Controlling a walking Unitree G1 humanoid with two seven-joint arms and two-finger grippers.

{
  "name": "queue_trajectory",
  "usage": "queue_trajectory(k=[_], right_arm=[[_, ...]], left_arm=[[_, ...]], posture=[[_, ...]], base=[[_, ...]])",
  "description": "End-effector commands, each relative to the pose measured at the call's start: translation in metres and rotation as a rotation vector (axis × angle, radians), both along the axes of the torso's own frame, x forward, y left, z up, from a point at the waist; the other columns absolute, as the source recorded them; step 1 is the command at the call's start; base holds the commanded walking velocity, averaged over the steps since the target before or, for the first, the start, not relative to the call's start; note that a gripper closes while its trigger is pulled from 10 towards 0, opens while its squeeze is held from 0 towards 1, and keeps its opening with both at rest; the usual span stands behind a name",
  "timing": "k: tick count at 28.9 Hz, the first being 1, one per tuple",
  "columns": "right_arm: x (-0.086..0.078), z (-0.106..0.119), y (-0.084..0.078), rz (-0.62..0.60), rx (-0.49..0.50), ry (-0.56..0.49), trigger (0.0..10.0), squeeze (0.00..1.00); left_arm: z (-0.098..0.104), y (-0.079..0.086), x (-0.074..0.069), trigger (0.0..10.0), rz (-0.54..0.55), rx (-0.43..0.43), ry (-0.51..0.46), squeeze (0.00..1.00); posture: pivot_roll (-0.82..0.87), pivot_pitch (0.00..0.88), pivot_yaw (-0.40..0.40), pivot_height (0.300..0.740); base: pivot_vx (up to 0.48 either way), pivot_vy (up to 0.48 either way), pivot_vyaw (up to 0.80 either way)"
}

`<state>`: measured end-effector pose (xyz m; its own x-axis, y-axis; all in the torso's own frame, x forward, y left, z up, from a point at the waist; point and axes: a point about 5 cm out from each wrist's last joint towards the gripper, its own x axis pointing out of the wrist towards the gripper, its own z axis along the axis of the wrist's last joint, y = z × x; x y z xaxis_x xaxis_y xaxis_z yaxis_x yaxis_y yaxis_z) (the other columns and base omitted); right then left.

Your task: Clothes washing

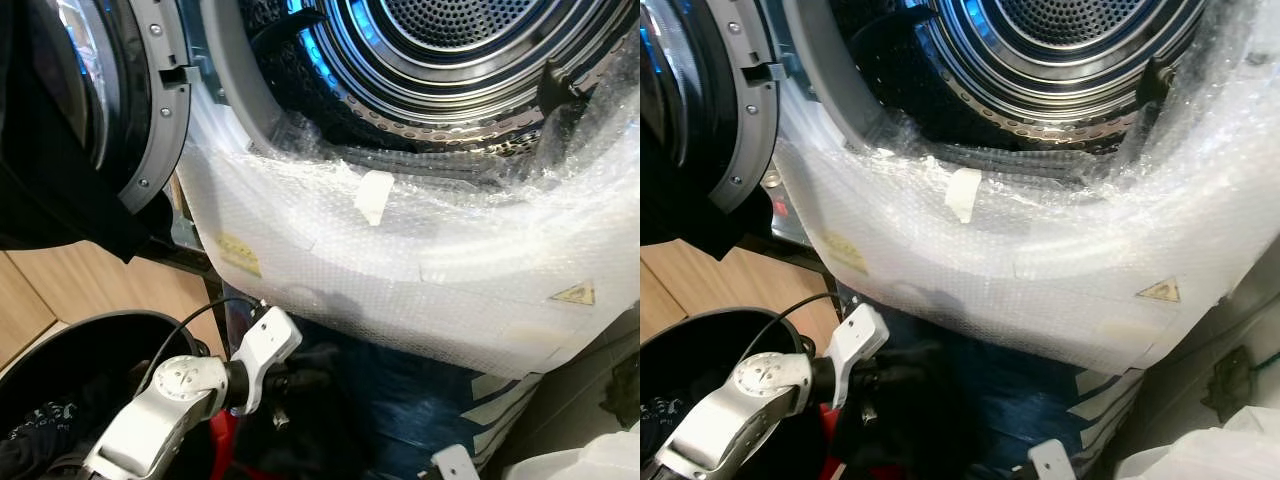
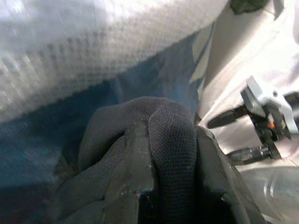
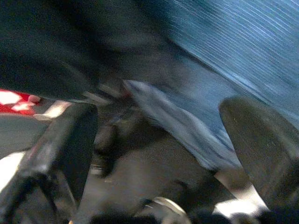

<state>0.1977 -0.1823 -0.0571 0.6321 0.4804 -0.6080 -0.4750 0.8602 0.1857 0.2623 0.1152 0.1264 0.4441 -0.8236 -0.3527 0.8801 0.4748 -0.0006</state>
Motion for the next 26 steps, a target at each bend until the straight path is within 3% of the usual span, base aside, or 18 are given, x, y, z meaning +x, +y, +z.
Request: queue_trajectory(k=[1, 2, 3, 6, 17, 21, 26], right_arm=[[0.003, 0.008, -0.004, 0.018, 0.075, -0.034, 10.0, 1.0], [0.004, 0.012, -0.007, 0.018, 0.15, -0.049, 10.0, 1.0], [0.004, 0.012, -0.007, 0.018, 0.15, -0.049, 10.0, 1.0], [0.002, 0.021, -0.01, 0.069, 0.287, -0.057, 10.0, 1.0], [0.002, 0.046, -0.009, 0.236, 0.394, -0.13, 10.0, 1.0], [0.003, 0.059, 0.004, 0.277, 0.451, -0.173, 10.0, 1.0], [0.01, 0.076, 0.032, 0.357, 0.552, -0.222, 10.0, 1.0]], left_arm=[[0.007, -0.003, -0.004, 0.0, -0.043, -0.018, -0.01, 0.0], [0.006, -0.003, -0.004, 0.0, -0.049, -0.018, -0.007, 0.0], [0.006, -0.003, -0.004, 0.0, -0.049, -0.018, -0.007, 0.0], [0.007, -0.008, -0.005, 0.0, -0.091, -0.022, -0.009, 0.0], [0.011, -0.019, -0.001, 0.0, -0.083, -0.075, -0.014, 0.0], [0.009, -0.034, -0.003, 0.0, -0.097, -0.097, -0.017, 0.0], [0.008, -0.054, -0.003, 0.0, -0.088, -0.13, -0.027, 0.0]], posture=[[-0.01, 0.026, 0.022, 0.74], [-0.01, 0.022, 0.02, 0.74], [-0.01, 0.022, 0.02, 0.74], [0.0, 0.019, 0.018, 0.74], [-0.04, 0.009, 0.037, 0.74], [-0.05, 0.01, 0.034, 0.74], [-0.05, 0.008, 0.032, 0.74]], base=[[0.0, 0.0, 0.0], [0.0, 0.0, 0.0], [0.0, 0.0, 0.0], [0.0, 0.0, 0.0], [0.0, 0.0, 0.0], [0.0, 0.0, 0.0], [0.0, 0.0, 0.0]])
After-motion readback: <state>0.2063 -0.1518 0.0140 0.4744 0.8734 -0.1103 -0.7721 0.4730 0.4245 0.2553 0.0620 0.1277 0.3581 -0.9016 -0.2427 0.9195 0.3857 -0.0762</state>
